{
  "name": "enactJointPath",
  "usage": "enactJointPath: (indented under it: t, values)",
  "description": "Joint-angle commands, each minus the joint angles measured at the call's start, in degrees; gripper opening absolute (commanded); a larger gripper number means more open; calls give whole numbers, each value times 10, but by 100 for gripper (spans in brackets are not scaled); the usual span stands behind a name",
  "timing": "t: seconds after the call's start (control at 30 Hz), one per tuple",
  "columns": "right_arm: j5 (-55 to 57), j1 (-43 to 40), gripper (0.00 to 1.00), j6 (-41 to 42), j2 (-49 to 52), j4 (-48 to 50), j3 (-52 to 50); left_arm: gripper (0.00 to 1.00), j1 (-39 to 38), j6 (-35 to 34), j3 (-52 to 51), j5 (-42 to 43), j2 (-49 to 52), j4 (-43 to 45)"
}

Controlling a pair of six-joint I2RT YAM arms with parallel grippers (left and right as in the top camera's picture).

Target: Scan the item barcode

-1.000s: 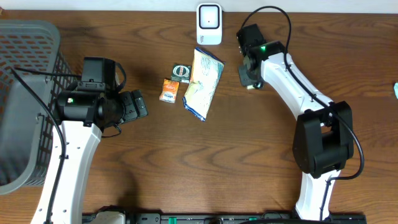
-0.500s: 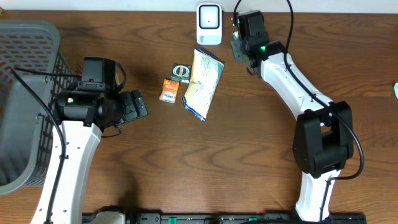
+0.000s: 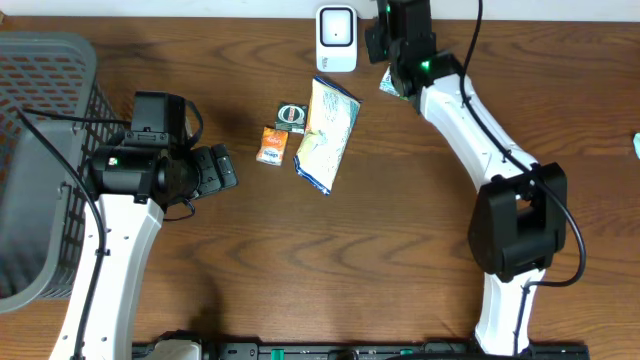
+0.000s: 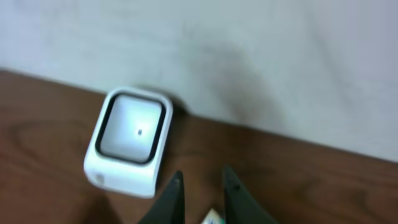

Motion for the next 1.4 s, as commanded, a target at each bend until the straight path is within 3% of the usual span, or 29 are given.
enactJointPath:
  t: [0.0, 0.13, 0.4, 0.53, 0.83, 1.37]
  values:
    - [20, -30, 18, -7, 31, -6, 24, 98, 3, -1, 0, -1, 0, -3]
    - [-60, -70, 25, -3, 56, -12, 24, 98, 3, -1, 0, -1, 0, -3]
    - [-297, -143, 26, 84, 102, -41, 24, 98, 3, -1, 0, -1, 0, -3]
    - [-305, -156, 27, 111, 122, -69, 38, 98, 3, -1, 0, -1, 0, -3]
    - [-311, -146, 32, 27, 174, -184, 133, 97, 3, -1, 0, -1, 0, -3]
    - [-304, -142, 34, -27, 216, -222, 134, 98, 3, -1, 0, -2, 0, -3]
